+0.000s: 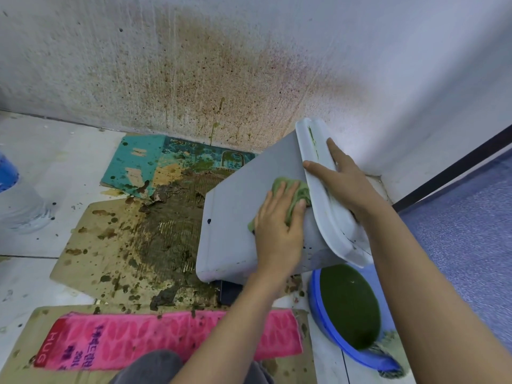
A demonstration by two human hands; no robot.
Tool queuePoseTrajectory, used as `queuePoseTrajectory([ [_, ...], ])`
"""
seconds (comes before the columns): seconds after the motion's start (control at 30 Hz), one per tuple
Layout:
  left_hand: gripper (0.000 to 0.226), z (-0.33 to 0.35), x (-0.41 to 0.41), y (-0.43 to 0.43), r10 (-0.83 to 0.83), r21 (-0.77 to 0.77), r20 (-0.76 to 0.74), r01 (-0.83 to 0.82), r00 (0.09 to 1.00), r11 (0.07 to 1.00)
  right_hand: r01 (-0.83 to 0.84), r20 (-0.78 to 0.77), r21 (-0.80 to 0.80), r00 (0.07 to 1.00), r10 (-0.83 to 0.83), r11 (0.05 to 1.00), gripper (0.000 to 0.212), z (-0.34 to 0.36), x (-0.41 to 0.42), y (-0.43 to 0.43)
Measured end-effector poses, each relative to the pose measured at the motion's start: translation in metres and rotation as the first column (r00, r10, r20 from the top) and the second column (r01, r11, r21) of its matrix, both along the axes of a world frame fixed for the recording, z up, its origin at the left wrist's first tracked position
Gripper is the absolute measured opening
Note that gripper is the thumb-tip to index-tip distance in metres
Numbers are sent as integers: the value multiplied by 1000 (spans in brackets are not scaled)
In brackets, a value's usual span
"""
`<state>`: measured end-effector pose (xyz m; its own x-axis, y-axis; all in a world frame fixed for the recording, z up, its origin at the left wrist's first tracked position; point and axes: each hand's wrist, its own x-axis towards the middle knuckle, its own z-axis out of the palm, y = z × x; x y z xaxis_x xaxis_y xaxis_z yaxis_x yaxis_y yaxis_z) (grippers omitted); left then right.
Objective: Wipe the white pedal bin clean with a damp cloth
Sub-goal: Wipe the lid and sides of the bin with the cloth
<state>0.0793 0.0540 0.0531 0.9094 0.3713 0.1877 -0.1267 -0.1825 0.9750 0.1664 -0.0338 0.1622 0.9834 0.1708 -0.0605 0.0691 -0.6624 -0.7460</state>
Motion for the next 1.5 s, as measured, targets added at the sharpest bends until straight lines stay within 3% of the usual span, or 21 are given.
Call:
queuePoseTrajectory([
  [0.1,46,-22,17,29,-20,-35,-26,20,999,999,-22,-59,30,998,24,999,84,0,-3,-2],
  [0.2,48,-61,11,50,91,-96,-186,-110,978,989,-9,-59,21,998,10,1000,82,0,-5,-4],
  [0.33,53,-102,-17,66,240,-168,-474,-354,847,920,-2,-30,29,1000,3,1000,80,-1,-7,1],
  [0.43,52,-101,-40,49,326,-199,-568,-510,756,837,4,-2,19,1000,-4,1000,79,-2,-7,6],
  [0.5,49,-83,-51,28,380,-187,-512,-532,770,826,4,8,1,1000,-4,1000,79,-2,-7,8],
  [0.57,47,-57,-55,5,391,-200,-373,-485,841,852,5,-1,1,1000,-5,1000,79,-2,-7,9],
  [0.67,45,-15,-52,-20,271,-147,-106,-284,957,948,4,-28,30,1000,-3,1000,81,-2,-7,8],
  [0.77,43,6,-34,-20,113,-40,49,-111,992,993,-1,-36,28,999,2,1000,80,-1,-8,9],
  [1.07,50,16,87,46,-117,-142,-136,98,984,985,4,-48,50,999,-2,999,78,-1,-6,4],
  [1.33,46,4,-39,-10,-7,32,35,6,999,999,17,-44,84,999,-14,996,72,-4,-4,-3],
  [1.5,44,8,1,9,-83,20,43,82,996,996,13,-50,86,999,-9,996,73,-6,0,-4],
])
